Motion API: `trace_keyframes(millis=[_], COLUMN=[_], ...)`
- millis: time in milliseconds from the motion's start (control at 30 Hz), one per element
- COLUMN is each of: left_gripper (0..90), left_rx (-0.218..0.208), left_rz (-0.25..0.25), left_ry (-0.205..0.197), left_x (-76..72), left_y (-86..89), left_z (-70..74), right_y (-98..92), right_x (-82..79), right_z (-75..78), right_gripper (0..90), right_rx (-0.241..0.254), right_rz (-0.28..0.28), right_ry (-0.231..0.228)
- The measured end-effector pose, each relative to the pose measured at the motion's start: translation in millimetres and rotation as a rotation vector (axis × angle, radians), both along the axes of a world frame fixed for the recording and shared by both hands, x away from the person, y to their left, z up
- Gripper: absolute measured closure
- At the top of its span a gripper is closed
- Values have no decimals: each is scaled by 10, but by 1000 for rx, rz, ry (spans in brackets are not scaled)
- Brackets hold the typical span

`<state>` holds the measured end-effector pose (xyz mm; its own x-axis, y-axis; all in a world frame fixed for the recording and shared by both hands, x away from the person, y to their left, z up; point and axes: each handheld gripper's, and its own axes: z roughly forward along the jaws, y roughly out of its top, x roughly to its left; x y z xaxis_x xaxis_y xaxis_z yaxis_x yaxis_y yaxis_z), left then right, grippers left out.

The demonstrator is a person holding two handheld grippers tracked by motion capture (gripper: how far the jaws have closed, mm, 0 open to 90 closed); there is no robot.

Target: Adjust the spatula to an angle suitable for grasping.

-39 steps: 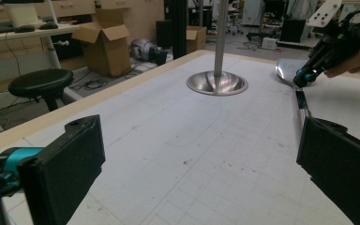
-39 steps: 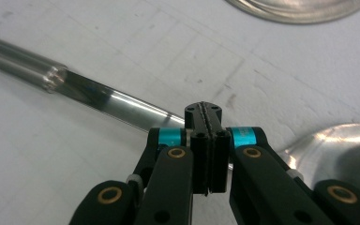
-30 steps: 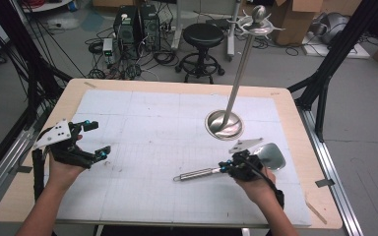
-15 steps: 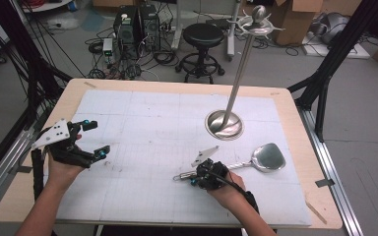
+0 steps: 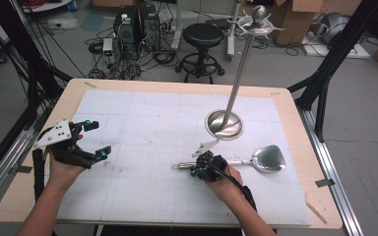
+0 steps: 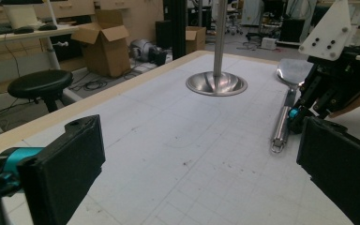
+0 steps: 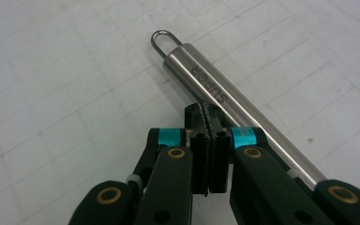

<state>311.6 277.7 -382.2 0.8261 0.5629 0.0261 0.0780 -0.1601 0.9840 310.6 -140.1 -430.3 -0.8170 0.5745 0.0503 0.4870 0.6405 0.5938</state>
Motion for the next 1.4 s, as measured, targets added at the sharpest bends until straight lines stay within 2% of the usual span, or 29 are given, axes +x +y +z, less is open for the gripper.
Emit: trace_keyframes(millis=[100,200,300,467,833,1067,1133,1200,1400], left_gripper=[17,17,17,17,17,17,17,17,17], left_rx=[-2,-6,-5,-4,2,-1,-1,4,2], left_rz=[1,1,1,-1,-2,-3,-3,-3,-7], left_ry=[1,-2,-2,-2,0,-1,-1,-1,0], left_x=[-2,-4,-5,-4,3,1,2,5,4], left_y=[2,7,6,-4,-8,-3,-2,-2,-15], left_z=[1,5,7,6,1,3,2,0,-2], right_y=[-11,-20,-4,16,25,28,14,-5,-96], right_x=[58,116,155,253,456,517,504,480,347], right_z=[-1,-20,-12,-14,-28,-23,-10,20,199], right_gripper=[900,900,900,900,900,896,855,810,723], right_rx=[-2,18,-3,-11,7,2,16,44,115], right_rz=[-19,-45,-58,-80,-157,-172,-169,-166,-114], right_ry=[-4,-7,-17,-32,-37,-40,-30,7,-40])
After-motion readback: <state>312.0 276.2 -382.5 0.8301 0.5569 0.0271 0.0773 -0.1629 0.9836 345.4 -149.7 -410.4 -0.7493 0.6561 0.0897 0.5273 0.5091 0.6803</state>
